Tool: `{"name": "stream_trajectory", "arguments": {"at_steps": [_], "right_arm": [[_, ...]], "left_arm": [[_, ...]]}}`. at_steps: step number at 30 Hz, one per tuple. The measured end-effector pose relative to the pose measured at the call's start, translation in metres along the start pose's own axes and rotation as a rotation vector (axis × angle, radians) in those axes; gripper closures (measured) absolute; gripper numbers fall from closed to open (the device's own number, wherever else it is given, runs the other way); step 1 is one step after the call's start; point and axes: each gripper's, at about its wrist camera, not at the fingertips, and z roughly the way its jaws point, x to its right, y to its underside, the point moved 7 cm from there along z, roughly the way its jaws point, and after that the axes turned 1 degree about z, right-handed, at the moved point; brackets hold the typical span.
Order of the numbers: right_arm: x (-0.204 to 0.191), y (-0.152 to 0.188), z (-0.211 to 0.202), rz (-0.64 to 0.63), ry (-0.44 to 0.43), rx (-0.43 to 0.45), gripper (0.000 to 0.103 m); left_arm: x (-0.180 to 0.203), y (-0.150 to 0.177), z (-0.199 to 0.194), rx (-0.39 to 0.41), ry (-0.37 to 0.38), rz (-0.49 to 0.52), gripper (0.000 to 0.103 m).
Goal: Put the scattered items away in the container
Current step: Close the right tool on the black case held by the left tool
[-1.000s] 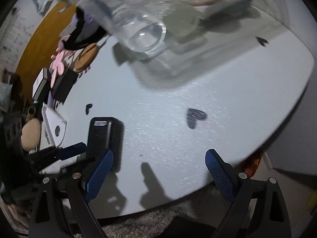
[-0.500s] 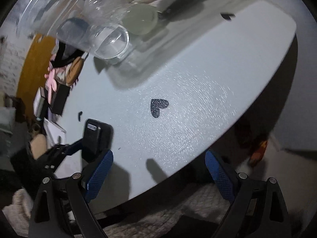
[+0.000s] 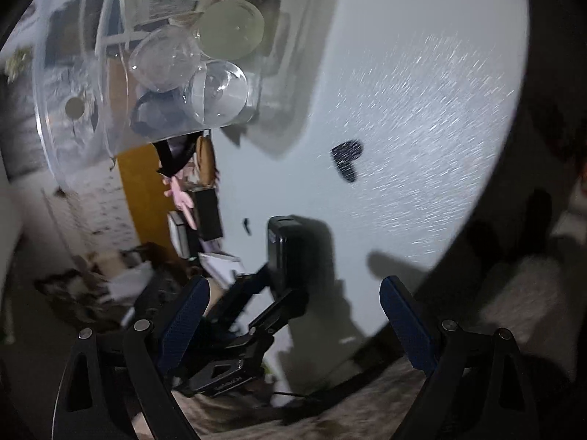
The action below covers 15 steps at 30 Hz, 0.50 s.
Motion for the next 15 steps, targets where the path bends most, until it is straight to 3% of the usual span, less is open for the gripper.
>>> {"name": "stream_trajectory", "arguments": {"at_steps": [2,7,9,12,15], "right_arm": [[-0.004,-0.002,0.01,0.023,-0.005,-0.031,0.01],[-0.014,-0.011,0.04,0.078,-0.004,-0.126,0.034],[-0.018,-0.013,0.051,0.089,0.007,-0.169,0.037],[-0.024,-0.015,0.066,0.072,0.048,-0.245,0.047],[-0.021,-0.014,0.075,0.067,0.106,-0.297,0.063]], "left_arm": [[-0.005,-0.001,-0.002,0.009,0.053,-0.049,0.042],[-0.005,-0.004,-0.005,0.024,0.142,-0.085,0.042],[-0.004,-0.005,-0.005,0.029,0.169,-0.091,0.042],[-0.003,-0.006,-0.005,0.029,0.184,-0.068,0.042],[-0.002,-0.007,-0.006,0.025,0.193,-0.042,0.042]]}}
